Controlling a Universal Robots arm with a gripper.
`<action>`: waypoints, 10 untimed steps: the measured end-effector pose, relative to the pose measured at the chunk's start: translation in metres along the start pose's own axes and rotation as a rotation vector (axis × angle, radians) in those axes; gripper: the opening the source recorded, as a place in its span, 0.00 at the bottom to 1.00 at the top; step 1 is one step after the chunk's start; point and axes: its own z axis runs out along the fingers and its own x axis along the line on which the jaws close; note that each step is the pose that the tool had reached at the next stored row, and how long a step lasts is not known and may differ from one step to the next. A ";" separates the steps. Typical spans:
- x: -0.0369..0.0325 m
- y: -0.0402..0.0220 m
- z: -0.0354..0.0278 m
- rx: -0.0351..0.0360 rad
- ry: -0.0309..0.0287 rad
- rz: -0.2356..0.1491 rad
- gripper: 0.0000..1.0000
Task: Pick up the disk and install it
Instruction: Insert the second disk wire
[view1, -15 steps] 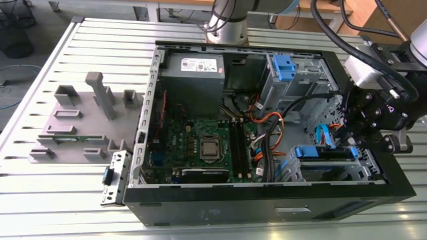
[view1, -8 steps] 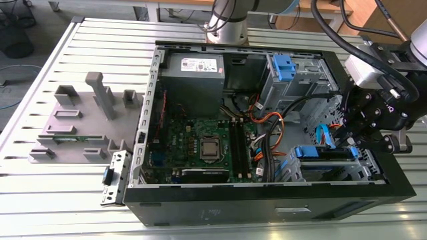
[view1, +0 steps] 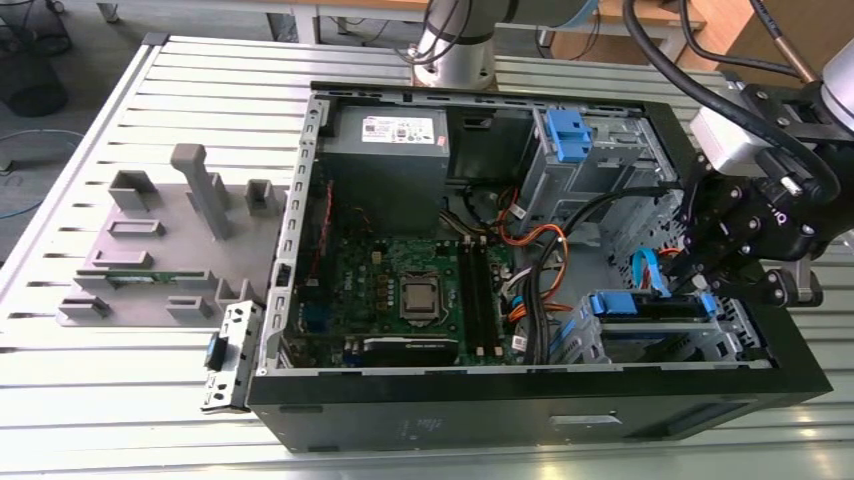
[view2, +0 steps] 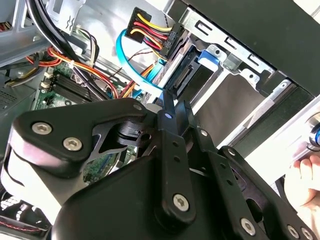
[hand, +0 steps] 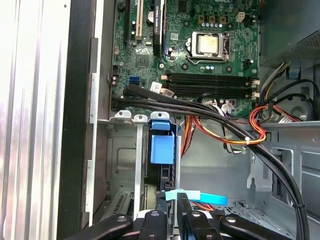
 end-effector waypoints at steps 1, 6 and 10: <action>0.0000 0.0000 0.0000 -0.0010 0.0000 0.000 0.23; 0.0000 0.0000 0.0000 -0.0059 -0.0001 0.000 0.23; 0.0000 0.0000 0.0000 -0.0098 -0.0002 0.000 0.23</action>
